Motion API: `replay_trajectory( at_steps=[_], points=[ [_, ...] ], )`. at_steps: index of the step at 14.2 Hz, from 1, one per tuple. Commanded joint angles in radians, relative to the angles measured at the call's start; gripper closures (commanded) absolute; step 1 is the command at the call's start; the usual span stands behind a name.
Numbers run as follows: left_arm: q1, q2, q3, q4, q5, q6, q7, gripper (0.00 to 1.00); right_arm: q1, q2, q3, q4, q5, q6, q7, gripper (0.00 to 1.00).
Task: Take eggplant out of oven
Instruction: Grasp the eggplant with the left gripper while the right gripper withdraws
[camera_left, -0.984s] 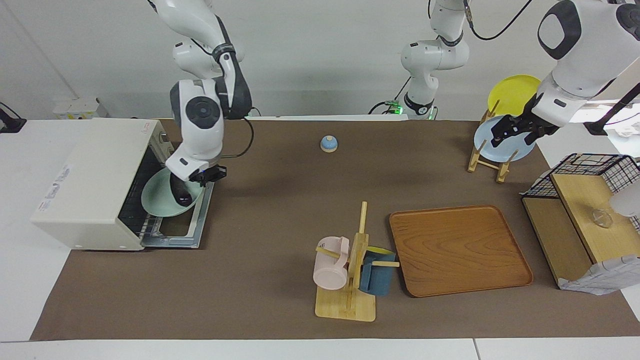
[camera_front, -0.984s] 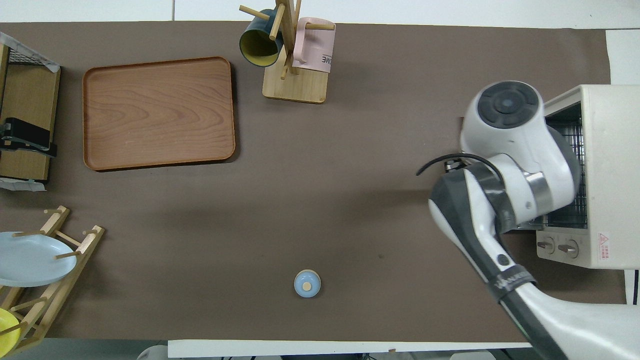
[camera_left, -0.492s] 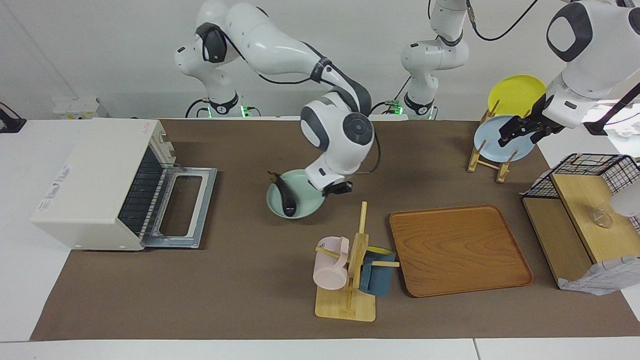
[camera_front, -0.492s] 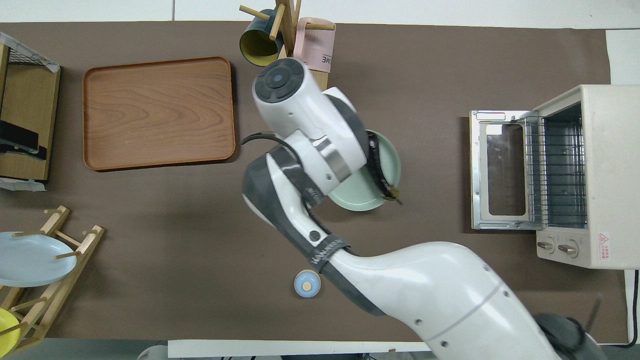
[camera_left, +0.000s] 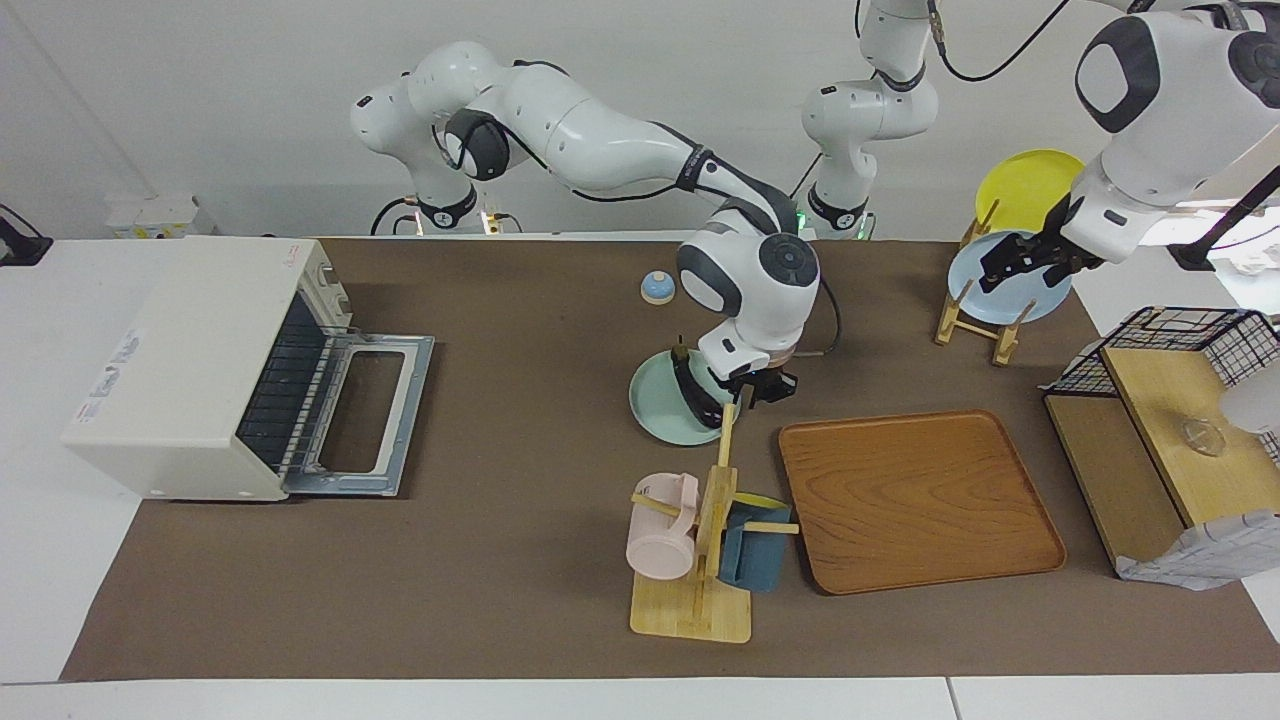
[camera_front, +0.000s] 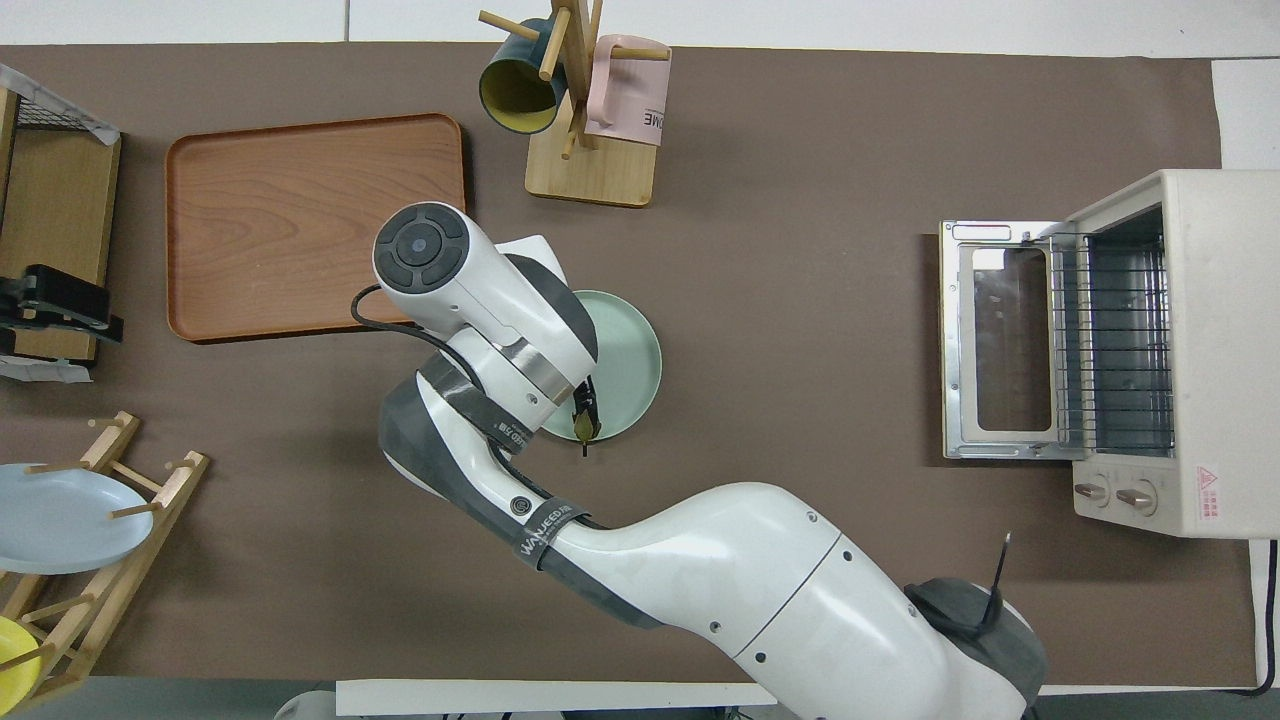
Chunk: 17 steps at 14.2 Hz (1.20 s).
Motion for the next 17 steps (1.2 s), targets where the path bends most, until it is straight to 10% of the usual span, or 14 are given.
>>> replay_trajectory(
  at_steps=[1, 5, 8, 14, 15, 17],
  points=[
    [-0.081, -0.115, -0.001, -0.222, 0.009, 0.204, -0.076, 0.00, -0.083, -0.145, 0.017, -0.044, 0.009, -0.029, -0.042, 0.38],
    [-0.365, -0.003, 0.000, -0.311, 0.009, 0.505, -0.502, 0.00, -0.295, -0.530, 0.012, -0.673, 0.000, 0.047, -0.389, 0.71],
    [-0.525, 0.139, 0.002, -0.277, 0.009, 0.700, -0.722, 0.00, -0.413, -0.661, 0.014, -0.994, -0.153, 0.127, -0.540, 0.99],
    [-0.651, 0.348, 0.002, -0.234, 0.009, 0.863, -0.870, 0.02, -0.544, -0.681, 0.014, -1.166, -0.248, 0.224, -0.633, 1.00],
    [-0.652, 0.364, 0.002, -0.231, 0.009, 0.863, -0.870, 0.18, -0.556, -0.681, 0.014, -1.179, -0.276, 0.226, -0.649, 1.00],
    [-0.663, 0.371, 0.002, -0.217, 0.009, 0.860, -0.864, 1.00, -0.573, -0.673, 0.014, -1.195, -0.295, 0.249, -0.650, 1.00]
  ],
)
